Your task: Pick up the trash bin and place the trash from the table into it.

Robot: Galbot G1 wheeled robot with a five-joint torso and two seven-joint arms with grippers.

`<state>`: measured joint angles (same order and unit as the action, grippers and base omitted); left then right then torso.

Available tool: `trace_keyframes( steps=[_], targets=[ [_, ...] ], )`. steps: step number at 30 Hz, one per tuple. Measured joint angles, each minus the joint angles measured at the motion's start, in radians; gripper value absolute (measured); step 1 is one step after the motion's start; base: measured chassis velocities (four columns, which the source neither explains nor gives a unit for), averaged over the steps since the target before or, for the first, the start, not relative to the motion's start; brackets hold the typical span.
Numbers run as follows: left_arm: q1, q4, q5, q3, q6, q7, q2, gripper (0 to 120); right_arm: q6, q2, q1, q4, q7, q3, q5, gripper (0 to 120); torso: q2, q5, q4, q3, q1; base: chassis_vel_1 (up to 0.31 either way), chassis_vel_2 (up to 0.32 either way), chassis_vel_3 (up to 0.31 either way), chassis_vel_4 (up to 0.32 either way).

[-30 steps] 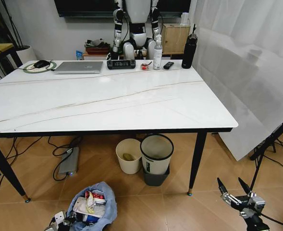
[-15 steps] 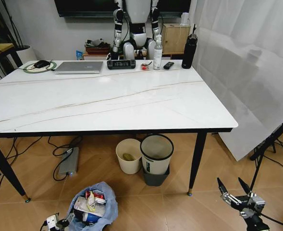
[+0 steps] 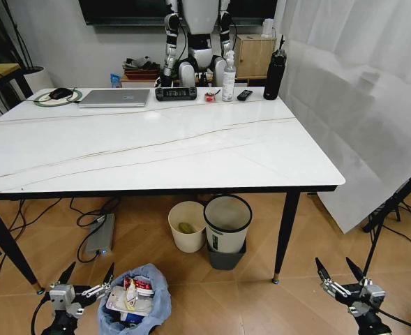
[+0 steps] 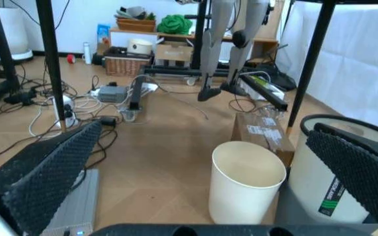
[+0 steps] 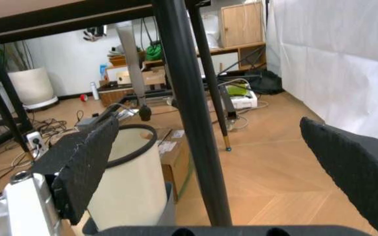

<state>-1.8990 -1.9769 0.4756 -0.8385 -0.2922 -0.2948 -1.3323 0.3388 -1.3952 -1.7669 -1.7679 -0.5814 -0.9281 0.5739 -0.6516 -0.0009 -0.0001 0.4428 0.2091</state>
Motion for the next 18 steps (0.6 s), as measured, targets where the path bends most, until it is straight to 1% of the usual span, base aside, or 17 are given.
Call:
trace_keyframes(
  steps=[2, 5, 7, 9, 18],
  targets=[
    [0.001, 0.0, 0.0, 0.0, 0.0, 0.0, 0.0, 112, 0.0, 0.0, 0.0, 0.0, 0.0, 0.0, 0.0, 100, 0.0, 0.0011, 0.0001, 0.0, 0.0, 0.0, 0.0, 0.0, 0.0],
    [0.002, 0.002, 0.0, 0.001, 0.0, 0.0, 0.0, 109, 0.0, 0.0, 0.0, 0.0, 0.0, 0.0, 0.0, 100, 0.0, 0.0004, 0.0, 0.0, 0.0, 0.0, 0.0, 0.0, 0.0],
    [0.004, 0.005, 0.0, 0.001, 0.0, 0.0, 0.0, 105, 0.0, 0.0, 0.0, 0.0, 0.0, 0.0, 0.0, 100, 0.0, 0.0011, 0.0001, 0.0, 0.0, 0.0, 0.0, 0.0, 0.0],
    [0.004, 0.007, 0.0, 0.001, 0.001, 0.001, -0.001, 101, 0.0, 0.0, 0.0, 0.0, 0.0, 0.0, 0.0, 100, 0.0, 0.0008, 0.0001, 0.0, 0.0, 0.0, 0.0, 0.0, 0.0],
    [0.006, 0.012, 0.0, 0.002, 0.003, 0.002, -0.001, 100, 0.0, 0.0, 0.0, 0.0, 0.0, 0.0, 0.0, 100, 0.0, 0.0009, 0.0001, 0.0, 0.0, 0.0, 0.0, 0.0, 0.0]
  ],
)
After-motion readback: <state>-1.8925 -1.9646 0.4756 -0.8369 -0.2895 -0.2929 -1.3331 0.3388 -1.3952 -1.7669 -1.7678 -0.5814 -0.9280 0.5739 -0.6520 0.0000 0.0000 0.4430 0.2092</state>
